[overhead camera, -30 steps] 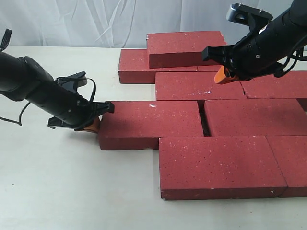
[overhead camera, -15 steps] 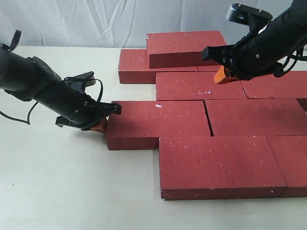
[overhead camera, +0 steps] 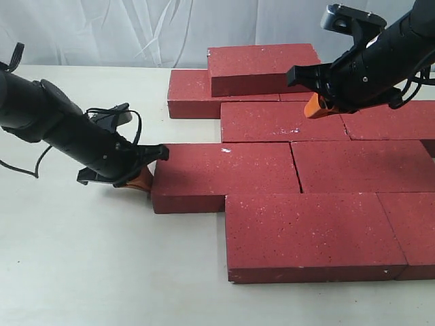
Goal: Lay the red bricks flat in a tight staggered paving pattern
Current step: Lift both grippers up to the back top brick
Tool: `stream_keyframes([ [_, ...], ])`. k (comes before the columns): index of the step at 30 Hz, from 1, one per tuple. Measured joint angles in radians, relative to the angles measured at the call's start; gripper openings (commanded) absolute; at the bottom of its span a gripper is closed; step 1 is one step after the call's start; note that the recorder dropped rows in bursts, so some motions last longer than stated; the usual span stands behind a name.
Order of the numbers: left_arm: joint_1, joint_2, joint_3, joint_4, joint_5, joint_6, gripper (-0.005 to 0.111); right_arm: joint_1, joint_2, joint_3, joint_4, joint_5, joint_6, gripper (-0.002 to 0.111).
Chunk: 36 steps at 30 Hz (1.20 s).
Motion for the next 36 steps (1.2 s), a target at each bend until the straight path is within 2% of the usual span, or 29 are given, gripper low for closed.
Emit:
stream_keyframes([
  [4, 0.081, -0.036, 0.000, 0.035, 0.031, -0.016, 0.000, 0.000, 0.000, 0.000, -0.008, -0.004, 0.000, -0.001],
  [7, 0.106, -0.096, 0.000, 0.061, 0.031, -0.018, 0.000, 0.000, 0.000, 0.000, -0.013, -0.012, 0.000, -0.001],
  [13, 0.106, -0.195, 0.000, 0.102, 0.017, -0.018, 0.000, -0.018, 0.000, 0.000, -0.045, -0.031, 0.000, -0.001],
  [20, 0.106, -0.262, -0.008, 0.149, -0.090, -0.027, 0.000, -0.120, 0.000, 0.000, -0.057, -0.097, 0.000, -0.001],
  [29, 0.106, -0.231, -0.140, 0.157, -0.097, -0.068, 0.000, -0.178, 0.047, -0.027, -0.058, -0.159, 0.000, -0.001],
  [36, 0.106, -0.137, -0.273, 0.157, -0.097, -0.088, 0.000, -0.180, 0.159, -0.166, -0.056, -0.153, 0.000, -0.001],
])
